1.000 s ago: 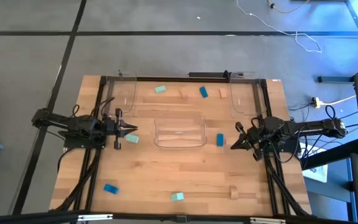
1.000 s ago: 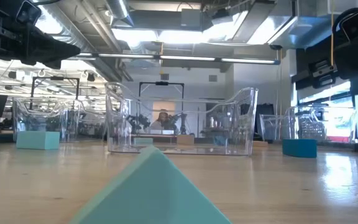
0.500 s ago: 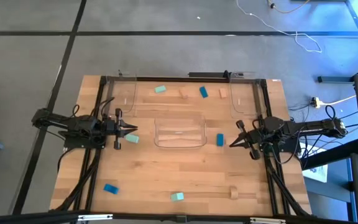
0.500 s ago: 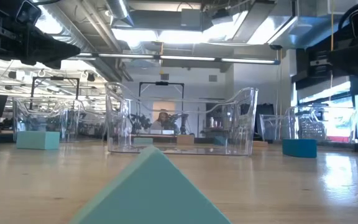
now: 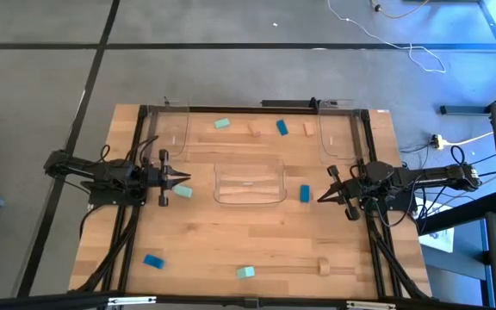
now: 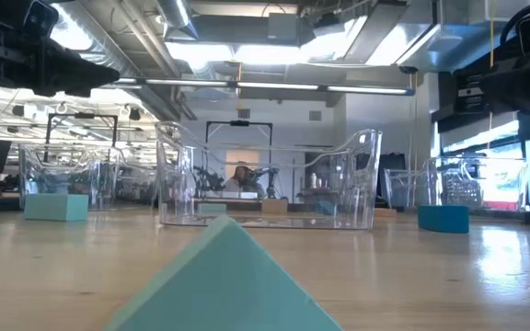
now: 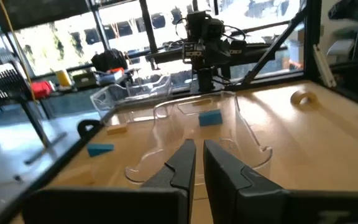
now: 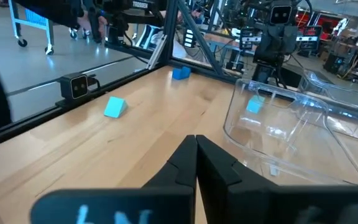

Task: Sort & place blocks by color
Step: Put the middle light blue block into the top left transparent bin

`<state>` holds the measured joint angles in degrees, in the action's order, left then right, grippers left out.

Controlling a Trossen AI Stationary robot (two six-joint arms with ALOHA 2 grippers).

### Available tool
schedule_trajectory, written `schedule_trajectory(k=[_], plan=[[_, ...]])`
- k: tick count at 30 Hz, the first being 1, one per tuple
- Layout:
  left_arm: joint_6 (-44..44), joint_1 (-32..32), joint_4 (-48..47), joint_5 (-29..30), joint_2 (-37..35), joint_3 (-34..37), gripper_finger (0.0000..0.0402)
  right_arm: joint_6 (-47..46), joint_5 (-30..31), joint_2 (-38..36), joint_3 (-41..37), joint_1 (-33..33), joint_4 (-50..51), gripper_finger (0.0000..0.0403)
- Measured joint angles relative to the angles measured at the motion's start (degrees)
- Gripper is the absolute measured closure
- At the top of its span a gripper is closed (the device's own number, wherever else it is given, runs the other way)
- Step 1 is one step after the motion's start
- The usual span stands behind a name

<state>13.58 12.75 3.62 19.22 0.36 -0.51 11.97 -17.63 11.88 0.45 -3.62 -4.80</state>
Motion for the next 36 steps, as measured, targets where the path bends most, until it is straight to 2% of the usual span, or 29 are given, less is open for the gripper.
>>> schedule_trajectory(k=[3,8,11,13,17,21,23,27,30,33,36], plan=[[2.77,0.00,0.12,0.33,0.00,0.00,0.0376,-3.68,0.02,0.00,0.01,0.01,-0.37,0.0393],[4.02,0.02,2.26,5.20,0.00,-1.57,0.0376,-10.32,0.13,0.00,0.01,0.00,-0.32,0.0393],[3.26,0.00,-3.15,7.84,1.02,-6.54,0.0376,-11.98,0.11,0.00,0.00,0.00,-0.31,0.0393],[2.11,0.02,-11.45,8.73,2.57,-11.64,0.0376,-11.73,0.11,0.00,0.00,0.02,-0.30,0.0393],[-7.52,0.02,-29.53,8.34,10.08,-22.07,0.0376,-15.02,0.02,0.00,0.00,0.02,-0.28,0.0393],[-10.40,0.07,-29.50,5.73,17.48,-22.82,0.0376,-15.34,0.03,0.00,0.01,0.01,-0.19,0.0393],[-15.79,0.00,-29.68,5.42,22.96,-24.84,0.0376,-13.32,0.01,0.00,0.00,0.01,-0.12,0.0393],[-25.59,0.02,-39.38,3.05,34.26,-30.36,0.0376,-10.70,0.30,-0.02,0.00,0.02,-0.19,0.0393],[-29.66,0.04,-44.00,-1.06,41.11,-34.93,0.0376,-9.07,4.21,-0.02,0.00,-0.02,0.02,0.0393],[-30.78,0.02,-47.53,-4.69,47.05,-40.06,0.0376,-8.45,12.99,-0.02,0.00,0.00,0.06,0.0393],[-34.75,0.02,-51.49,-4.92,51.89,-44.22,0.0376,-8.70,22.68,0.00,0.00,0.00,0.48,0.0393]])
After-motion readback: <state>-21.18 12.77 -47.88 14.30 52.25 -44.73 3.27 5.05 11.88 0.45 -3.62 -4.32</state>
